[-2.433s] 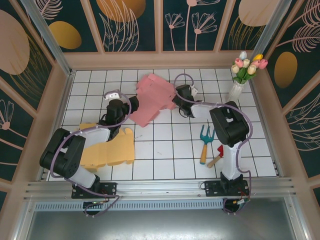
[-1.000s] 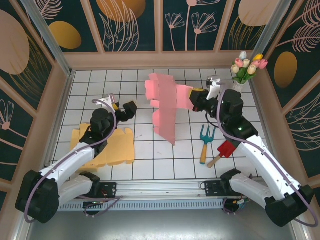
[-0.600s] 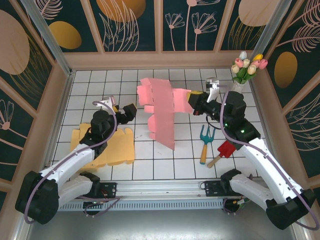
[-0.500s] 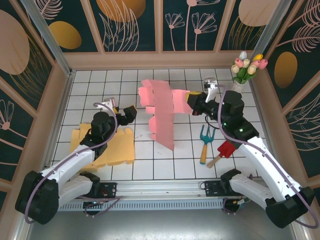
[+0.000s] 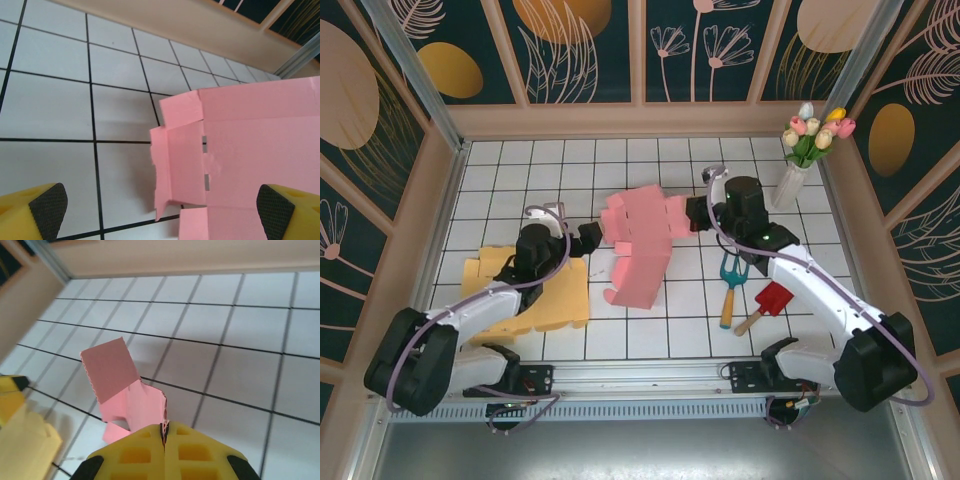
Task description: Fold the paper box
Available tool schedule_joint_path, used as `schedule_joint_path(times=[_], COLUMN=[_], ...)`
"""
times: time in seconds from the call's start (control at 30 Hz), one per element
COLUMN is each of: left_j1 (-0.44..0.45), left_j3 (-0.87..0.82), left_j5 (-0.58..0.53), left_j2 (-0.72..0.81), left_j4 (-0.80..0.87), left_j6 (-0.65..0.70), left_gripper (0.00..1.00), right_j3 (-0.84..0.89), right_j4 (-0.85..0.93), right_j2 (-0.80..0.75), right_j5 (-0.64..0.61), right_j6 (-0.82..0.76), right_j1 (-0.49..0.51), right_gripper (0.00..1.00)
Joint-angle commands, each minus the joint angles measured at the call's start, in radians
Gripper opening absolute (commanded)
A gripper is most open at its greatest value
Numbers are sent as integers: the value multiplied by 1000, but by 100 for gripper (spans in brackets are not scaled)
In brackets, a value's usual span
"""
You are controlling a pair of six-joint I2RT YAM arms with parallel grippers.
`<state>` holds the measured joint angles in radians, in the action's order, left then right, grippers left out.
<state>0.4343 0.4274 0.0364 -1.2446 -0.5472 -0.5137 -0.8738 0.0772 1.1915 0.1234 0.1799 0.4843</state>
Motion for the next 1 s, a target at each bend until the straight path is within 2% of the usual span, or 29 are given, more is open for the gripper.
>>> schedule_joint_path(times=[0.0, 0.33, 0.5, 0.7, 0.97], left_j1=[6, 6, 6, 7, 44], left_j3=[12, 79, 59, 30, 58], left_j5=[-39, 157, 176, 158, 122], left_j2=[-33, -281, -289, -271, -247], left_j4=[-42, -192, -238, -192, -107], left_j6=[26, -40, -58, -53, -13], left_gripper=[99, 97, 94, 81, 75], right_j3=[38, 98, 101, 113, 125], right_j4=[-51, -131, -129, -137, -141], right_j2=[-9, 64, 64, 41, 28], right_j5=[-134, -143, -148, -156, -151], right_j6=[-43, -138, -139, -132, -128], right_j1=[2, 2, 0, 1, 0], right_gripper=[0, 0, 0, 0, 0])
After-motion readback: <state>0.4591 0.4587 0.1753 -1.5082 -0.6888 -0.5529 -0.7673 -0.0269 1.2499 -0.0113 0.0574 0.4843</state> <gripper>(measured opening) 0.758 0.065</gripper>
